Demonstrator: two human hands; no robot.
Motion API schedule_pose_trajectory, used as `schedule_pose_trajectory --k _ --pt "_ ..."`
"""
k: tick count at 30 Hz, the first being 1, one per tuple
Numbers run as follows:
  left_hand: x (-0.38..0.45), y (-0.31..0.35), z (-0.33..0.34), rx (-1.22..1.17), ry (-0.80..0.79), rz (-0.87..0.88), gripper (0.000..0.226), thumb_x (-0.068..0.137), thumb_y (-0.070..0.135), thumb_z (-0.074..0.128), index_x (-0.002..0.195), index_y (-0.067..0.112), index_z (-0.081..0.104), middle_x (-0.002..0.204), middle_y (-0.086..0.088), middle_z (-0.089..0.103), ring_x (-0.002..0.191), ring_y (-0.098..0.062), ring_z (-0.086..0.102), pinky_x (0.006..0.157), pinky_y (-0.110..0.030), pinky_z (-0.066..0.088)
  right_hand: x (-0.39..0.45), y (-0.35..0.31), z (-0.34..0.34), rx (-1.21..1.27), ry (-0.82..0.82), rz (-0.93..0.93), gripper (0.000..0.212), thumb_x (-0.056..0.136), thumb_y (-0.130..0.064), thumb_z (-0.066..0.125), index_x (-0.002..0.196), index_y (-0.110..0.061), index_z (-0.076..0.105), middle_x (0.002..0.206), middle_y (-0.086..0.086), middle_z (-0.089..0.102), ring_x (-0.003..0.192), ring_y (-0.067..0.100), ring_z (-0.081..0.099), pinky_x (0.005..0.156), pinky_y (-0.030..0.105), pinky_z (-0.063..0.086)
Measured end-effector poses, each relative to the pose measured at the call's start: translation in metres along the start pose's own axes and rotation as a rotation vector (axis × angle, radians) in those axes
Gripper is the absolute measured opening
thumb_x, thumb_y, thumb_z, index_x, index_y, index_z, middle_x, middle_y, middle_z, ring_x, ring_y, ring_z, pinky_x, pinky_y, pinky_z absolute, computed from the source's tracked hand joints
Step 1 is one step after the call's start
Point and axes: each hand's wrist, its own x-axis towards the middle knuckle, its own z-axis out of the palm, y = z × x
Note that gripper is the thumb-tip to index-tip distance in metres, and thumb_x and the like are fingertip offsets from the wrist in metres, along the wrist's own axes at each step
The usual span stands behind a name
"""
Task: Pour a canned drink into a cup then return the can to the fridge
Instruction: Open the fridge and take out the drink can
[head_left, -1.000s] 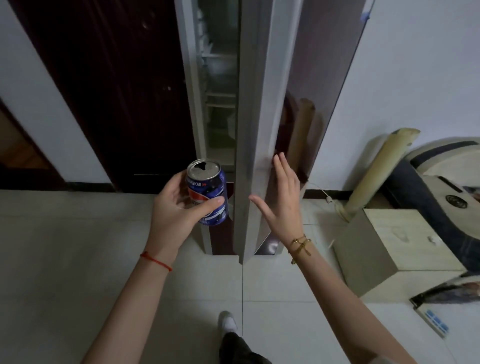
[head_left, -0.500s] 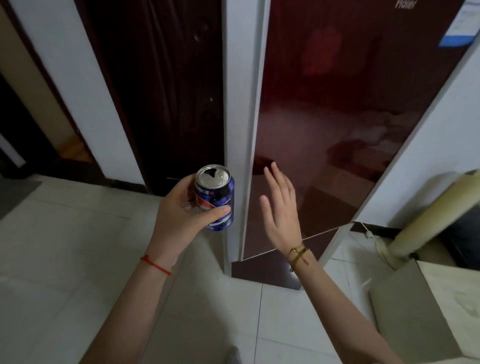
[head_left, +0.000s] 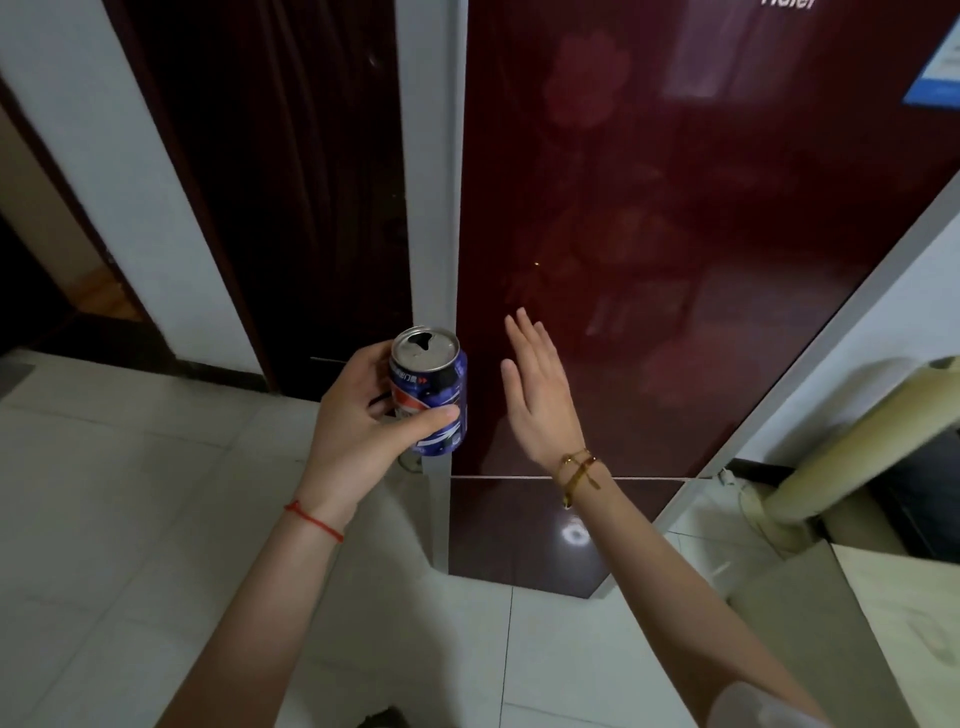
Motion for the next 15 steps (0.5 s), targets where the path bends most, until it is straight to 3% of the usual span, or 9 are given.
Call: schedule_pose_trajectory --k 5,9,15 --pt "0.042 -0.011 0.000 0.014 -0.076 0.015 0.070 0.063 0.007 0.087 0.124 0.022 0.056 0.121 0.010 0.064 0.110 0.004 0.060 0.083 -0.005 0.045 0.032 0.006 0.011 -0.021 -0.009 0.079 0.048 0.105 -0.033 0.028 0.151 -0.021 0.028 0.161 -0.007 0.018 0.150 0.014 0.004 0.122 0.045 0.014" --pt "0.077 -0.021 -0.006 0.019 -0.141 0.012 0.069 0.063 0.008 0.088 0.120 0.030 0.055 0.121 0.013 0.063 0.109 0.009 0.058 0.081 -0.002 0.042 0.054 0.005 0.022 -0.020 0.019 0.155 0.048 0.105 -0.033 0.027 0.151 -0.021 0.028 0.161 -0.008 0.017 0.150 0.014 0.003 0.123 0.043 0.010" --pt "0.120 -0.033 -0.013 0.005 -0.235 0.014 0.072 0.063 0.004 0.087 0.124 0.023 0.055 0.121 0.008 0.064 0.109 0.005 0.060 0.081 -0.004 0.043 0.068 0.000 0.034 0.015 0.095 0.248 0.046 0.105 -0.032 0.028 0.150 -0.020 0.032 0.159 -0.009 0.021 0.150 0.014 0.003 0.123 0.041 0.013"
